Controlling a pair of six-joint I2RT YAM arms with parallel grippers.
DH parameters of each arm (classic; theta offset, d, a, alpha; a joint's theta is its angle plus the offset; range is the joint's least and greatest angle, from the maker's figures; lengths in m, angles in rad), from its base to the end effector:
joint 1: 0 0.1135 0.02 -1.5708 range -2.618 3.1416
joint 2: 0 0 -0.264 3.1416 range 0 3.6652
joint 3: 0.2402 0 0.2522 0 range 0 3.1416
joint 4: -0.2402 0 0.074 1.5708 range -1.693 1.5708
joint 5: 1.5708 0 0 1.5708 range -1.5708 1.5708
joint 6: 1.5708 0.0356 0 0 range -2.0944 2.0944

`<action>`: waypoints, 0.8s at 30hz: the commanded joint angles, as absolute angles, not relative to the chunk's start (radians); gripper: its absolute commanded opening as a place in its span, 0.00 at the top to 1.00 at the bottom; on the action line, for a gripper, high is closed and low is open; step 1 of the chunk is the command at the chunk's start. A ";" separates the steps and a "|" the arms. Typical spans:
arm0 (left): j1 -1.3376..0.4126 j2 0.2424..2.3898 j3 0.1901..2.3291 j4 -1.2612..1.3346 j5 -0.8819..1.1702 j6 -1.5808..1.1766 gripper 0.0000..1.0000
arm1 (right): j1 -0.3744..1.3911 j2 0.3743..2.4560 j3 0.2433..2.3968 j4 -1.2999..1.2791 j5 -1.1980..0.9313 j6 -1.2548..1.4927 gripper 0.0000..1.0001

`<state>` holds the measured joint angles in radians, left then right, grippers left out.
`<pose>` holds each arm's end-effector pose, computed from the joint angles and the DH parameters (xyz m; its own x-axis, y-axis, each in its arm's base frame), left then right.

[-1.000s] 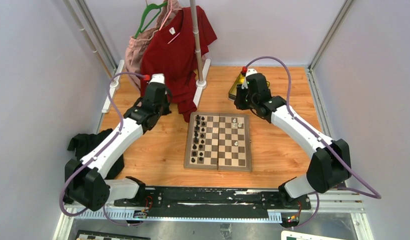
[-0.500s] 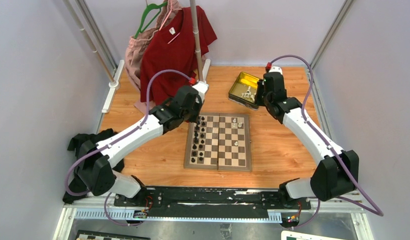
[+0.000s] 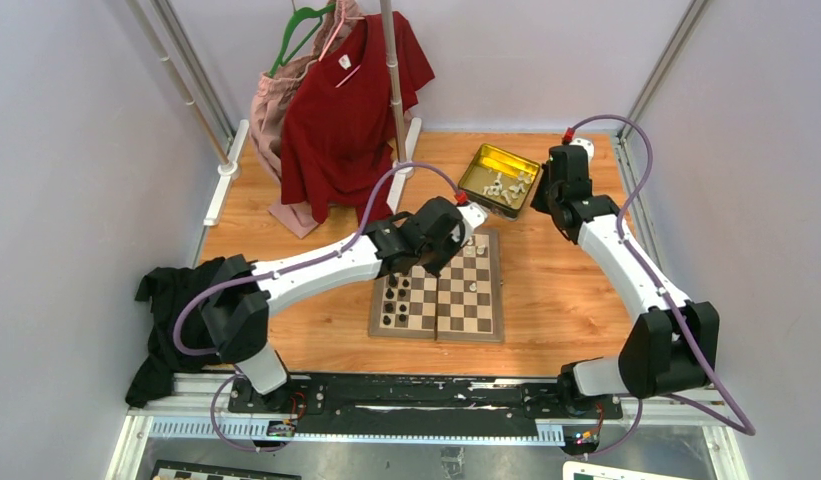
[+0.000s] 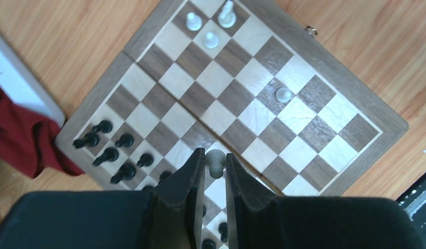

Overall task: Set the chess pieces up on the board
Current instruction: Place the chess piece on the chessboard.

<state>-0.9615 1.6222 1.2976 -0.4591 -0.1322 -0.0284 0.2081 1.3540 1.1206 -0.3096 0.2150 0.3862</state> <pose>0.2112 -0.2944 0.2787 -0.4254 0.5604 -0.7107 0.7477 0.6600 0.0729 0.3035 0.0563 0.3168 -0.4770 0.2754 -0.8346 0.1690 0.9607 0.2204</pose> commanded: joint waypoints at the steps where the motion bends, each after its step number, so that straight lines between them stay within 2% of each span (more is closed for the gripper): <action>1: -0.991 1.699 1.381 -0.461 -0.100 -0.018 1.00 | 0.173 1.383 1.125 -0.320 0.243 0.421 0.77; 13: -0.998 1.917 1.578 -0.504 -0.027 -0.089 1.00 | 0.135 1.445 1.145 -0.292 0.239 0.437 0.77; 24: -0.999 2.050 1.706 -0.609 -0.051 -0.171 1.00 | 0.121 1.488 1.156 -0.278 0.229 0.447 0.77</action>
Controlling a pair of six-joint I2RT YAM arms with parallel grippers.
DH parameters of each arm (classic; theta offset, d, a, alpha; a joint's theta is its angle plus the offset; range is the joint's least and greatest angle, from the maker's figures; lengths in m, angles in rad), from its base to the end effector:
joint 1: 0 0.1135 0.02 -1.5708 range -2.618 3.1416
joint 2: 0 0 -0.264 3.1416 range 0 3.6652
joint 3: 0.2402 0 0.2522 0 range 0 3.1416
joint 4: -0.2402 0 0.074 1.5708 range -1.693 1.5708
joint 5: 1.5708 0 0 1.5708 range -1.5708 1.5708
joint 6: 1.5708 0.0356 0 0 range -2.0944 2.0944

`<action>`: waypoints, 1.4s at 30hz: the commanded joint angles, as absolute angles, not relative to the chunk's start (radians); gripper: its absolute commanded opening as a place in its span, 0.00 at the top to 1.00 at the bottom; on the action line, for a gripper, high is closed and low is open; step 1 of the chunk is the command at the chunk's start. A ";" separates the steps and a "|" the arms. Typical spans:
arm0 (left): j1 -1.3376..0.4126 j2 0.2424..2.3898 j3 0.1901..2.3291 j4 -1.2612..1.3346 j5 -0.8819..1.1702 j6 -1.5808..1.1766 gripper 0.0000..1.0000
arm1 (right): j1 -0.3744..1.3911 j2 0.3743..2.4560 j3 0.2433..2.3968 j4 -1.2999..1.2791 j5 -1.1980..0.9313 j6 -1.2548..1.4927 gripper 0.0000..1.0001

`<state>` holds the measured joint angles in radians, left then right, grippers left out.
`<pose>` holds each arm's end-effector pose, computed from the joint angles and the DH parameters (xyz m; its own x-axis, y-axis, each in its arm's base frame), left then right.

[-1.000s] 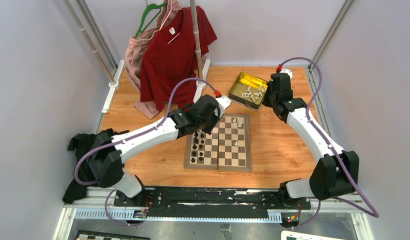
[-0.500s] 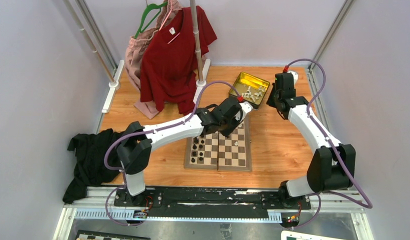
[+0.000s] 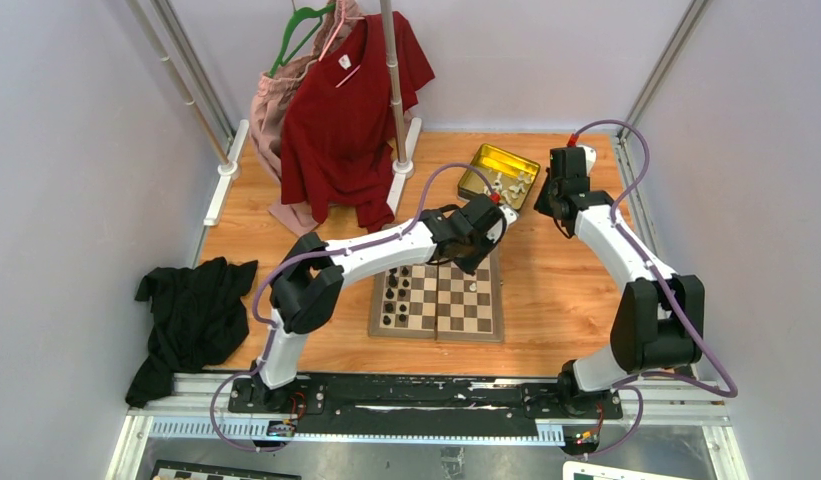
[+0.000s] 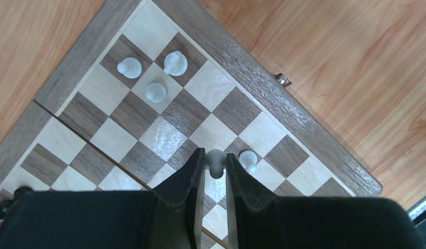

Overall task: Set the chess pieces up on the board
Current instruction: Place the chess piece on the chessboard.

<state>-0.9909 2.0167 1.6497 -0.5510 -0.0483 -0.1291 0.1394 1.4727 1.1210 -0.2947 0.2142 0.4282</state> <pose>0.2483 -0.3760 0.2328 -0.5371 0.5854 -0.6073 0.7566 0.6526 -0.0402 0.3295 0.0386 0.2826 -0.5292 0.3355 -0.7794 0.2770 0.9365 0.2150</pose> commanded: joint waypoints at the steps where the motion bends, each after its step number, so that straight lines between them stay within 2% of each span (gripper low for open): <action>1: -0.999 2.058 1.716 -0.617 -0.055 -0.176 1.00 | 0.121 1.494 1.158 -0.278 0.228 0.447 0.77; 13: -0.999 2.123 1.779 -0.661 -0.092 -0.221 1.00 | 0.118 1.508 1.158 -0.276 0.206 0.455 0.77; 35: -0.999 2.160 1.727 -0.601 -0.089 -0.281 1.00 | 0.112 1.497 1.141 -0.268 0.197 0.457 0.77; 42: -0.999 2.170 1.727 -0.594 -0.087 -0.281 0.94 | 0.111 1.496 1.137 -0.265 0.196 0.456 0.77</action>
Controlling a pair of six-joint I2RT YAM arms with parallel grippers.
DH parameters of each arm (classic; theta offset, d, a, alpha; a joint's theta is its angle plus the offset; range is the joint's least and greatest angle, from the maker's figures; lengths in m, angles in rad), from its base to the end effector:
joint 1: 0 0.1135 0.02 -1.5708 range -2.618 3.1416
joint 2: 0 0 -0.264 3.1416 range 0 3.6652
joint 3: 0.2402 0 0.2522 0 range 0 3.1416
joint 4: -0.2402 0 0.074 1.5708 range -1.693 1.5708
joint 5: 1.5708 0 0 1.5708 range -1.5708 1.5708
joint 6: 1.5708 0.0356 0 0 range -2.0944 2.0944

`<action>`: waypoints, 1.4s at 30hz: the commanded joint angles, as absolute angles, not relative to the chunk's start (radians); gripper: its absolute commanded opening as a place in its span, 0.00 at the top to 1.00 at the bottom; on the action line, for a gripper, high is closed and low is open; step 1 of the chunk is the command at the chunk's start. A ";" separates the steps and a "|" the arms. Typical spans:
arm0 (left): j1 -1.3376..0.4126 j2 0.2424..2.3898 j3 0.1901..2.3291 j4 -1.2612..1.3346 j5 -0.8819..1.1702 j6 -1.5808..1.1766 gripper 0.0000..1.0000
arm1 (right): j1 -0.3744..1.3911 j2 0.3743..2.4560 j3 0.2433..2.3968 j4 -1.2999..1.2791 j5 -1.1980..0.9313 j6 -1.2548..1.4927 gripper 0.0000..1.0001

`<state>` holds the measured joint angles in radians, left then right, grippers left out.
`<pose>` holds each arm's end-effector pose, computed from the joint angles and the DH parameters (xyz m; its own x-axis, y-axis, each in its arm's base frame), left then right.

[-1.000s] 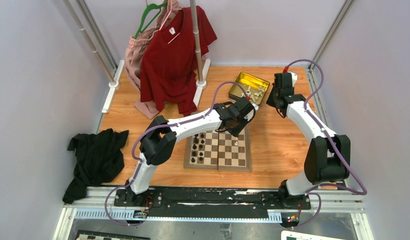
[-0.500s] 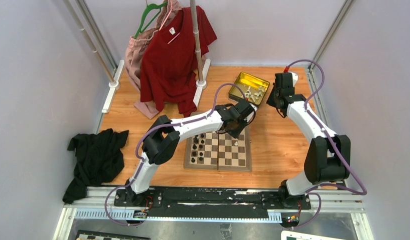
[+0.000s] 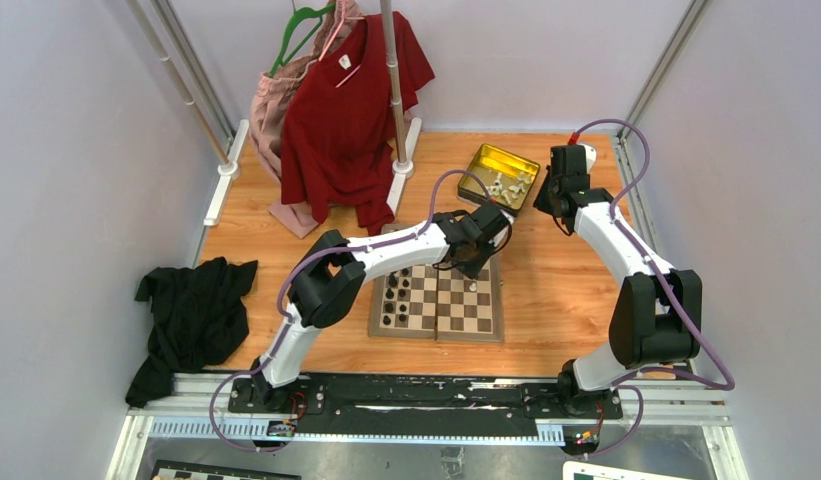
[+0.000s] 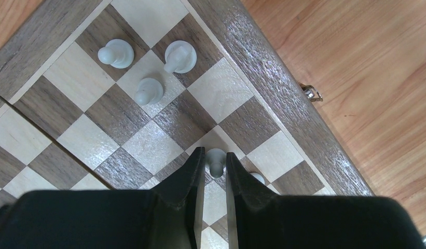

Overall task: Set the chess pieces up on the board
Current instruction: Place the chess piece on the chessboard.

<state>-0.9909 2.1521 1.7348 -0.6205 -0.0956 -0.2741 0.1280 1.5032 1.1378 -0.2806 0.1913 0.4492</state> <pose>0.2597 -0.3903 0.1954 -0.6725 0.5350 -0.5114 0.6483 0.7591 -0.0584 0.3375 0.0366 0.2798 -0.5269 0.3620 -0.7690 0.2820 0.9280 0.2436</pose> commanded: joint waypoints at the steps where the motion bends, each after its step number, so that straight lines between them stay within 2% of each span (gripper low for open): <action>1: -0.999 2.171 1.727 -0.593 -0.087 -0.282 0.93 | 0.111 1.496 1.137 -0.265 0.196 0.457 0.77; 5: -0.999 2.169 1.727 -0.592 -0.089 -0.282 0.88 | 0.111 1.495 1.134 -0.264 0.194 0.457 0.77; 16: -0.999 2.132 1.708 -0.597 -0.112 -0.281 0.57 | 0.111 1.495 1.132 -0.262 0.192 0.454 0.77; 25: -0.997 2.069 1.699 -0.631 -0.170 -0.283 0.57 | 0.111 1.492 1.137 -0.259 0.185 0.449 0.77; 34: -0.997 1.898 1.753 -0.729 -0.264 -0.275 0.54 | 0.112 1.543 1.243 -0.303 0.152 0.424 0.76; 38: -0.996 1.829 1.776 -0.764 -0.333 -0.263 0.51 | 0.114 1.621 1.377 -0.339 0.121 0.397 0.75; 42: -0.983 1.753 1.765 -0.771 -0.384 -0.259 0.43 | 0.116 1.785 1.578 -0.429 0.067 0.353 0.73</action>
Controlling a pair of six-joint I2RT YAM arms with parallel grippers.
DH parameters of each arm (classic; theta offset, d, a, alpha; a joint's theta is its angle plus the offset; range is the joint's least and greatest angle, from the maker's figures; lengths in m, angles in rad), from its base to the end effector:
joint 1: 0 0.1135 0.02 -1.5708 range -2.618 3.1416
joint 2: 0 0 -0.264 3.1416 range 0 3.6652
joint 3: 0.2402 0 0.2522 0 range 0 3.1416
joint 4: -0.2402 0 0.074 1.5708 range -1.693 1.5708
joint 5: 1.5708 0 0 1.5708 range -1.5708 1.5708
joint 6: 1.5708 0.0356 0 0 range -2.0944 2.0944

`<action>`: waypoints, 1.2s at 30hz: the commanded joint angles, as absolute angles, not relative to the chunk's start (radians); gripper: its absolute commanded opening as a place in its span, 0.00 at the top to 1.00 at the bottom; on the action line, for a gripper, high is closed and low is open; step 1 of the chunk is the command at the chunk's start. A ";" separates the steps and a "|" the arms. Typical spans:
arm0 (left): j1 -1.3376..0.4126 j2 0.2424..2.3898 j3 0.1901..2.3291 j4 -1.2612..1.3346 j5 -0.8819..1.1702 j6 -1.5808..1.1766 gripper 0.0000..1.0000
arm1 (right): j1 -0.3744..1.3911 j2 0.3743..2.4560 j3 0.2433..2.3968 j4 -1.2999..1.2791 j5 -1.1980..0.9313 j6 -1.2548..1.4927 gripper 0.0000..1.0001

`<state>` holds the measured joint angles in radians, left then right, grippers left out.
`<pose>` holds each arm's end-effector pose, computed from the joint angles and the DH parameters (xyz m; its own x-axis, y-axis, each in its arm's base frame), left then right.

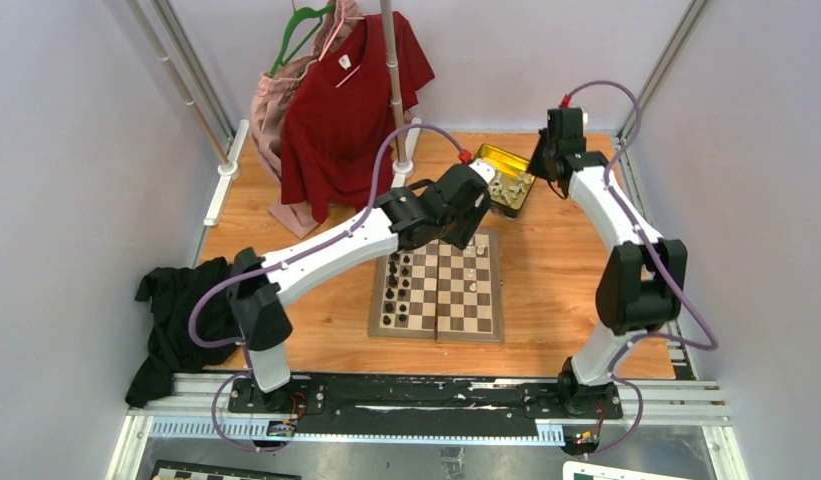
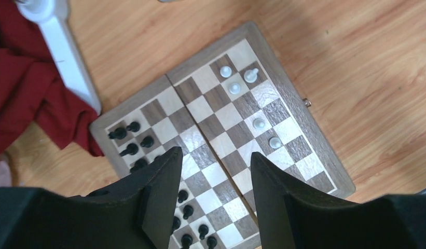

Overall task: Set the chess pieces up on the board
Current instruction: Place the chess piece on the chessboard, then pick up the chess piece from the storage box.

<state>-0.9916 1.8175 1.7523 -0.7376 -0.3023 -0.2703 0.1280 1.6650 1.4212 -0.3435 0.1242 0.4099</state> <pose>0.2321 -0.3355 0.3357 -0.5625 0.3944 -0.7267 0.5557 0.8311 0.0209 0.3854 0.0452 0.3148 -0.5138 0.3326 -0.7908 0.1967 0.9429 0.2688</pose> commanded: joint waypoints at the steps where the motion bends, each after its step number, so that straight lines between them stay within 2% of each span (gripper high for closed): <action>1: -0.973 1.736 1.756 -0.769 -0.391 -0.260 0.41 | 0.117 1.825 1.625 -0.454 0.051 0.340 0.73; 6: -0.910 1.647 1.697 -0.768 -0.400 -0.278 0.31 | 0.128 2.018 1.853 -0.550 0.015 0.289 0.69; 17: -0.859 1.580 1.584 -0.725 -0.389 -0.255 0.29 | 0.142 2.319 2.216 -0.682 -0.058 0.294 0.67; 36: -0.818 1.559 1.521 -0.670 -0.321 -0.229 0.28 | 0.167 2.517 2.369 -0.758 -0.056 0.299 0.64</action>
<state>-0.8268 1.5974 1.5326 -0.7040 -0.3393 -0.2424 0.1486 2.4870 2.3177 -0.7151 -0.0601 0.3092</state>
